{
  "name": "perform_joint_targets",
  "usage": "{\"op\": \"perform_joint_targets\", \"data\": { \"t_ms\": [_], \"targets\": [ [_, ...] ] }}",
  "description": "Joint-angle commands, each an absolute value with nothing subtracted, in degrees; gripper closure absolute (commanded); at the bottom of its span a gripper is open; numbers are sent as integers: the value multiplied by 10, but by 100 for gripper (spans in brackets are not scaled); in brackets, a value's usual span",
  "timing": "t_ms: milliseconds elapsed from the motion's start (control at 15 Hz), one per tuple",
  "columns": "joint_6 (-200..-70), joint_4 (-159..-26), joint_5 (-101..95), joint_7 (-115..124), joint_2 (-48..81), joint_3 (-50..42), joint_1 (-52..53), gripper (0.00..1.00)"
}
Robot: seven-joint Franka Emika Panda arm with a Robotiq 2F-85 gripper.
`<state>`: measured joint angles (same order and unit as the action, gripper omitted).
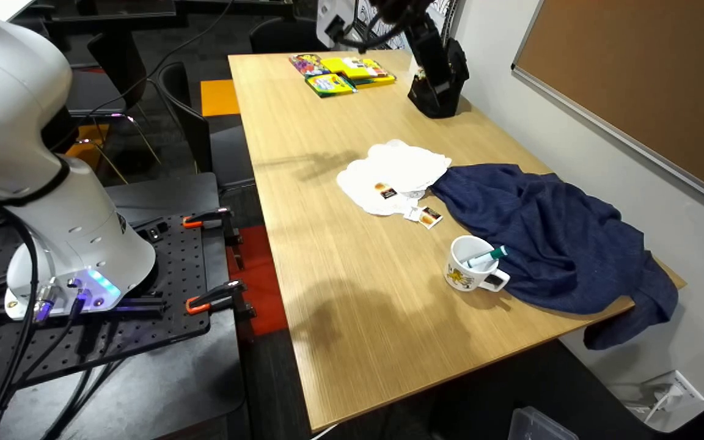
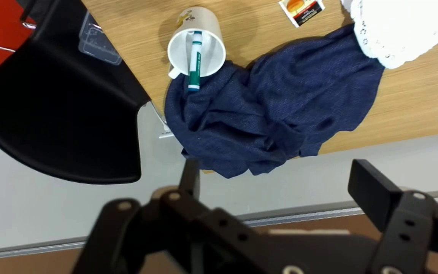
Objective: Remove the marker from the mug cup
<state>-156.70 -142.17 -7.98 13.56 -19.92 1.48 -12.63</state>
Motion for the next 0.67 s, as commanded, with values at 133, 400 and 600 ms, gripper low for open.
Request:
{"op": "perform_joint_targets", "data": {
  "t_ms": [133,400,600],
  "targets": [
    [-1678,-1422,-156,199,-106,26,-182,0],
    [-1729,-1418,-204,228,-47,22,-205,0],
    [-1718,-1422,-189,207,-49,16,-198,0]
  ]
}}
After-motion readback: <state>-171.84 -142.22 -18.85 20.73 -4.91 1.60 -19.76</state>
